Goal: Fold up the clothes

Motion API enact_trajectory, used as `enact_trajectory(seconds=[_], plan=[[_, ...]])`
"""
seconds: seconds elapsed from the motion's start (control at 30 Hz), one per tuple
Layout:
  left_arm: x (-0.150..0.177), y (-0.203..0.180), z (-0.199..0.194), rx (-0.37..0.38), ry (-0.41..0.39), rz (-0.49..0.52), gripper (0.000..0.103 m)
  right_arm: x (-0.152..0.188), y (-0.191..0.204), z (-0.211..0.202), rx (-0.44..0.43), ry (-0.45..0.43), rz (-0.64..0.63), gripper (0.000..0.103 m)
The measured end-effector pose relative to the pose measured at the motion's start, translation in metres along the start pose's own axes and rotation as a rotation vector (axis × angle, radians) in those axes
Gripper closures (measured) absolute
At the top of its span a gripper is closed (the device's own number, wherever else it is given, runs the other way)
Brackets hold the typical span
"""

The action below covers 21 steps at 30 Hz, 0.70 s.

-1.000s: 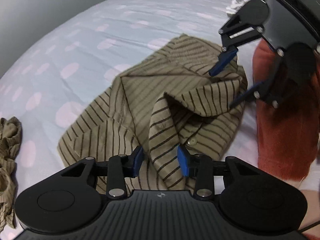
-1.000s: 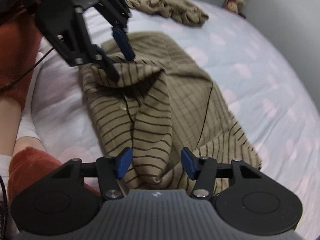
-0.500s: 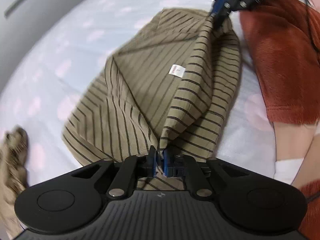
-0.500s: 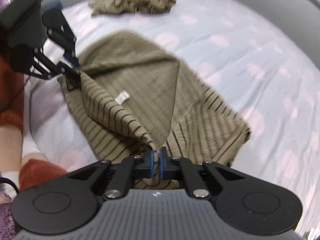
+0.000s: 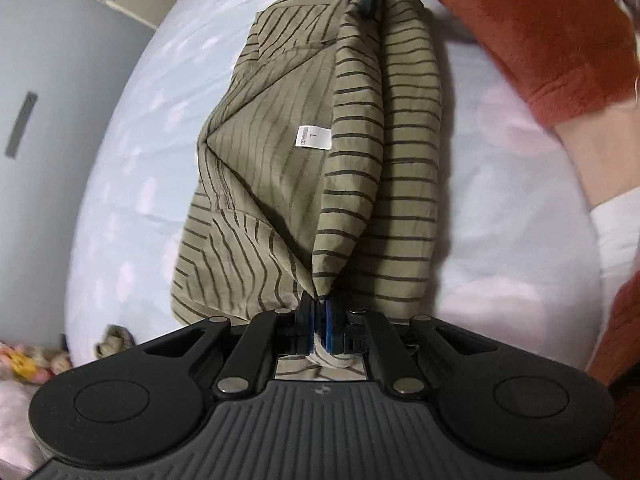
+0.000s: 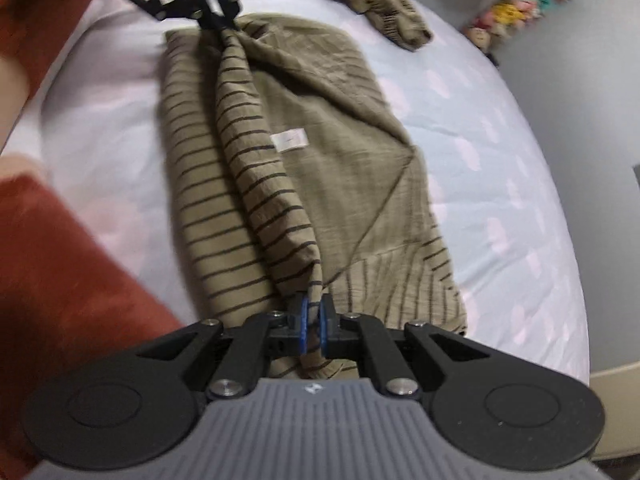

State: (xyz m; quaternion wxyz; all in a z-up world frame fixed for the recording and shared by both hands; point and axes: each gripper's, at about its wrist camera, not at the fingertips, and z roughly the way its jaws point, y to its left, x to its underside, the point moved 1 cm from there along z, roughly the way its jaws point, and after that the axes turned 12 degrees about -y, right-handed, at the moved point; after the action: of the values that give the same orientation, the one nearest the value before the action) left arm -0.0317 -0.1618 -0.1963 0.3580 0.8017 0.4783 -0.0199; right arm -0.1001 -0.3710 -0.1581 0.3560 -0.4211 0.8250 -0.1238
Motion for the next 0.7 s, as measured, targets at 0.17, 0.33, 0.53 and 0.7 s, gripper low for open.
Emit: enact_trajectory(seconds=[0.17, 0.33, 0.53, 0.7], plan=[[-0.002, 0.011, -0.007, 0.012, -0.010, -0.070, 0.085, -0.001, -0.005, -0.011, -0.024, -0.013, 0.038, 0.092], [-0.018, 0.015, -0.028, -0.015, -0.067, -0.067, 0.076, -0.016, -0.004, -0.025, -0.046, -0.089, 0.078, 0.065], [-0.043, -0.001, -0.009, -0.003, -0.092, 0.012, 0.070, -0.043, 0.015, 0.000, -0.082, -0.120, 0.016, 0.063], [-0.046, -0.007, 0.025, 0.000, -0.059, 0.021, 0.080, -0.052, 0.023, 0.024, -0.114, -0.115, -0.003, 0.071]])
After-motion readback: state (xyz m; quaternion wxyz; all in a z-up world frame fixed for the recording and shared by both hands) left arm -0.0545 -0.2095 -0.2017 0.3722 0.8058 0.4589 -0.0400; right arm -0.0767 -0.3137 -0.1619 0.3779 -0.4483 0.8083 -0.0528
